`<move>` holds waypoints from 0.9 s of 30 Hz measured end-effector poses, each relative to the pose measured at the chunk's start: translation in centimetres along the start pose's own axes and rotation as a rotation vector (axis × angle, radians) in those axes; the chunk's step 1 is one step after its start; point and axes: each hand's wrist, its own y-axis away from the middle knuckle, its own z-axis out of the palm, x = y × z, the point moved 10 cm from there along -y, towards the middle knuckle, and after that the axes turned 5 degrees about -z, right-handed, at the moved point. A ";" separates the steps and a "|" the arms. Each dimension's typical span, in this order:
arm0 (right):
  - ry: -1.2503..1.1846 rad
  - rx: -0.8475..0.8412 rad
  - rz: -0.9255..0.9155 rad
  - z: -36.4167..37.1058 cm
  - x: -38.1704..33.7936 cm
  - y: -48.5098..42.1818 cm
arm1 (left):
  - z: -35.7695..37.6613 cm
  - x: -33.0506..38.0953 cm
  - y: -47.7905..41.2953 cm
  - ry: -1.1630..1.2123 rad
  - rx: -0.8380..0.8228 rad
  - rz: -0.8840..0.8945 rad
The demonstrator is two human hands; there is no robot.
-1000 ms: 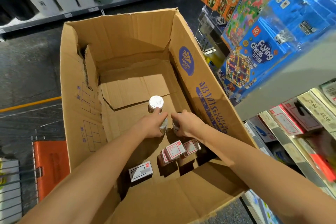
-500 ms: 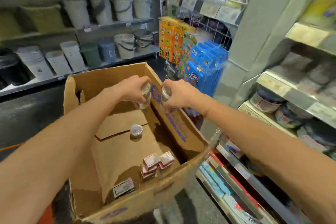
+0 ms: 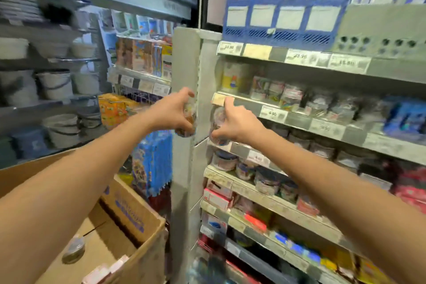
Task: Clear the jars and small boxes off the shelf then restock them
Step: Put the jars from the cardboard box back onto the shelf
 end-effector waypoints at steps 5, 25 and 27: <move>0.057 0.107 0.091 -4.8 5.7 1.6 | 1.3 6.8 -3.8 0.113 0.068 0.083; 0.433 0.479 0.252 -8.9 15.8 -3.6 | 7.8 12.6 -18.2 0.199 0.120 0.264; 0.416 0.513 0.260 -8.3 16.1 -4.0 | 8.3 12.5 -18.6 0.242 0.122 0.272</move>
